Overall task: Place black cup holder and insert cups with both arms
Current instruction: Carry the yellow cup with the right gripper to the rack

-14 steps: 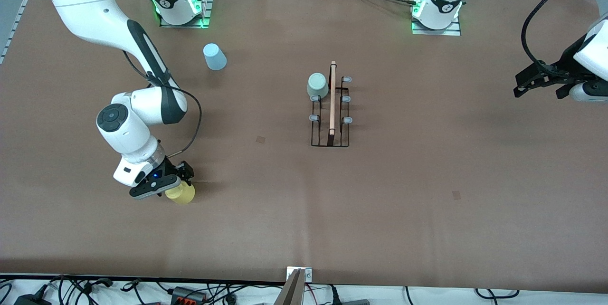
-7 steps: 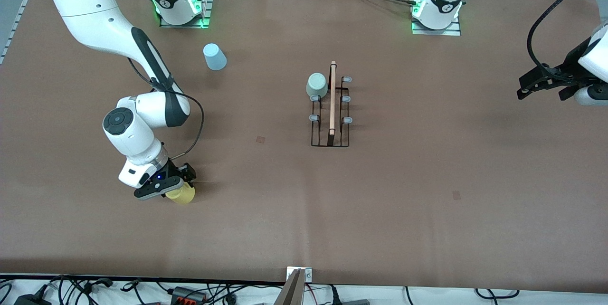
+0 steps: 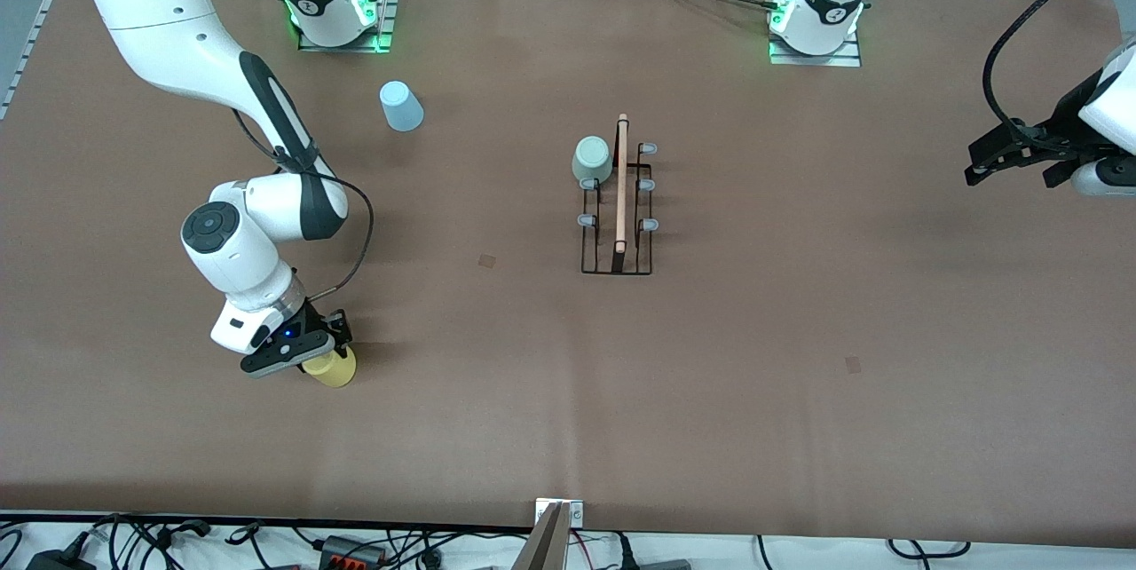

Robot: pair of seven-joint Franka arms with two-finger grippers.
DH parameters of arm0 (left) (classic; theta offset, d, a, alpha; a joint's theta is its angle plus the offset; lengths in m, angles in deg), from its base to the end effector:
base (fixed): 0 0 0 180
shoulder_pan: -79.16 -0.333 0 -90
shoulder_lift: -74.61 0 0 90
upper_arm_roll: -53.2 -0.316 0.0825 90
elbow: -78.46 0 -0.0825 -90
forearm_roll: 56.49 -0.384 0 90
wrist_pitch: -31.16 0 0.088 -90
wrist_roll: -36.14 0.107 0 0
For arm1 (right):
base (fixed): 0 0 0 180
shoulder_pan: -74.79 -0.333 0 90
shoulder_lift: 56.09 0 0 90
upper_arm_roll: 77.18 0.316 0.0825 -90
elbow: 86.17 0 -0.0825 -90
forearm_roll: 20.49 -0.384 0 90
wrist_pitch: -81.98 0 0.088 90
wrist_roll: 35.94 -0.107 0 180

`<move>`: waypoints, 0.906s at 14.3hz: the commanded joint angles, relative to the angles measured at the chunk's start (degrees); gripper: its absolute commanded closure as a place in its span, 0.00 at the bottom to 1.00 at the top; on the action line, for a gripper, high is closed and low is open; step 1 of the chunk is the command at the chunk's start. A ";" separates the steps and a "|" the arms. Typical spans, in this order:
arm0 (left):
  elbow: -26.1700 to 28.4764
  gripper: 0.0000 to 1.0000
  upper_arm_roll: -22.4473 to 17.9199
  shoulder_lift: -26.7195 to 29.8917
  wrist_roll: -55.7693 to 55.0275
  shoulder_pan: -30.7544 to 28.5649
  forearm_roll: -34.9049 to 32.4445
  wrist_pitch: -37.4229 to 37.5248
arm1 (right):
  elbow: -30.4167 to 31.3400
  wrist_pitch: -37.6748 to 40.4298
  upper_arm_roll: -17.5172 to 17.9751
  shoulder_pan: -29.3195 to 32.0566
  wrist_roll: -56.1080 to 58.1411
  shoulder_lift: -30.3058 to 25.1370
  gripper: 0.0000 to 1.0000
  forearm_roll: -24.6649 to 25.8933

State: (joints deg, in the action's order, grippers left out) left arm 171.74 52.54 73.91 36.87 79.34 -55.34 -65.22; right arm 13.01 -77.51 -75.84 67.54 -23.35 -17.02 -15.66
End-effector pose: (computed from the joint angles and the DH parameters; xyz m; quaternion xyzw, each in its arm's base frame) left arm 0.5676 0.0028 0.6004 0.9997 -0.0013 0.0210 0.0097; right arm 0.6930 0.1064 0.2270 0.9596 0.2121 0.1838 0.0215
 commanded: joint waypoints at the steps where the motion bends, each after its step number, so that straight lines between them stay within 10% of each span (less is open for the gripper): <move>1: -1.78 0.00 0.05 -0.70 1.11 -0.18 1.76 1.98 | 0.92 9.07 0.15 -3.02 -1.67 -6.52 0.77 -0.08; 5: -1.78 0.00 -0.22 -0.70 1.29 -0.35 1.76 2.51 | 1.98 25.08 0.50 -11.19 -28.96 -15.41 0.82 0.18; 13: -1.78 0.00 -0.39 -0.79 1.12 -0.27 1.76 2.33 | -8.11 35.11 4.28 -28.34 -75.92 -14.46 0.83 -0.35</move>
State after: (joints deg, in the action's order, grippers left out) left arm 171.69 52.44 73.91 36.87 79.24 -55.34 -64.11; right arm 9.99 -47.31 -72.32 41.35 -92.13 -32.87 -15.78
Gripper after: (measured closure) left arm 0.000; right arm 0.326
